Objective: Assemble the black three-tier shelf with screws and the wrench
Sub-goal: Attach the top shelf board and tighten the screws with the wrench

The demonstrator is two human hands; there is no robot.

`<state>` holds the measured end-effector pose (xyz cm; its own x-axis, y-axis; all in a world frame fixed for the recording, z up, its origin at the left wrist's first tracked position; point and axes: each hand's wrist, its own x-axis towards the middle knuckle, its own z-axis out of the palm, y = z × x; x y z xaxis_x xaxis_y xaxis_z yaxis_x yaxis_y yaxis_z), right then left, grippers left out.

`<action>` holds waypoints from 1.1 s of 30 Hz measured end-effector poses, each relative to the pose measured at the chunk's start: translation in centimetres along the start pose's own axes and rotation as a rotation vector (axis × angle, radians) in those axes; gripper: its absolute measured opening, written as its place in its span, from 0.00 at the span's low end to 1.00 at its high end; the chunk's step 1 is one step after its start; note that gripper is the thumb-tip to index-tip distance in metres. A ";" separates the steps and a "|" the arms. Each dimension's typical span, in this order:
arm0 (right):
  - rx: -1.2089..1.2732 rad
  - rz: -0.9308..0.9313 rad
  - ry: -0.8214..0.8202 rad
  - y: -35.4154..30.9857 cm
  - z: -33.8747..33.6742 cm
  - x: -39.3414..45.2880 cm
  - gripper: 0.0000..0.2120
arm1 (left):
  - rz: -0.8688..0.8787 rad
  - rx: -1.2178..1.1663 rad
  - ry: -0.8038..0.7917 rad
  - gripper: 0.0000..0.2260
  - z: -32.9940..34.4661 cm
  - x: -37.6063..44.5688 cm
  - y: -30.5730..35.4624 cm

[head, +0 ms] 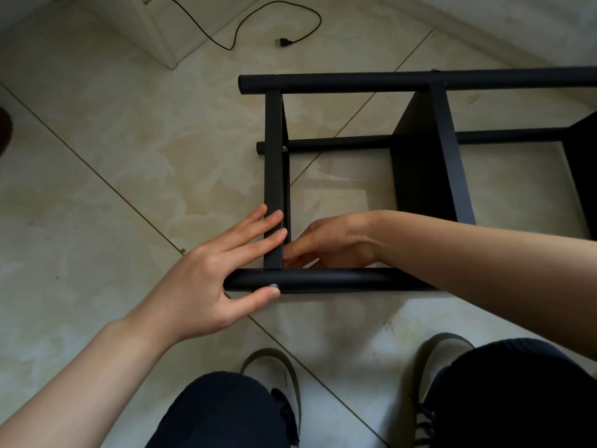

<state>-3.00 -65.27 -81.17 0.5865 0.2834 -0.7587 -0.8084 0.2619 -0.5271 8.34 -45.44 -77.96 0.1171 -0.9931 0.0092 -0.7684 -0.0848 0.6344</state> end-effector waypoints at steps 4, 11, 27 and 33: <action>-0.027 0.016 -0.007 -0.3 -0.4 -0.8 0.10 | -0.003 0.001 -0.002 0.30 0.0 0.0 0.1; -0.035 0.012 0.032 -0.2 0.4 -0.1 0.08 | -0.003 0.008 -0.006 0.30 0.0 0.0 0.1; -0.013 0.031 0.024 -0.2 -0.1 -0.1 0.07 | -0.005 -0.006 0.003 0.30 0.1 0.0 0.1; -0.040 0.044 0.039 0.0 0.0 0.0 0.07 | -0.003 -0.017 0.012 0.29 0.2 0.0 0.0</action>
<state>-2.94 -65.29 -81.18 0.5490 0.2574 -0.7952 -0.8349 0.2131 -0.5074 8.17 -45.45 -78.11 0.1270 -0.9918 0.0161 -0.7570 -0.0865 0.6477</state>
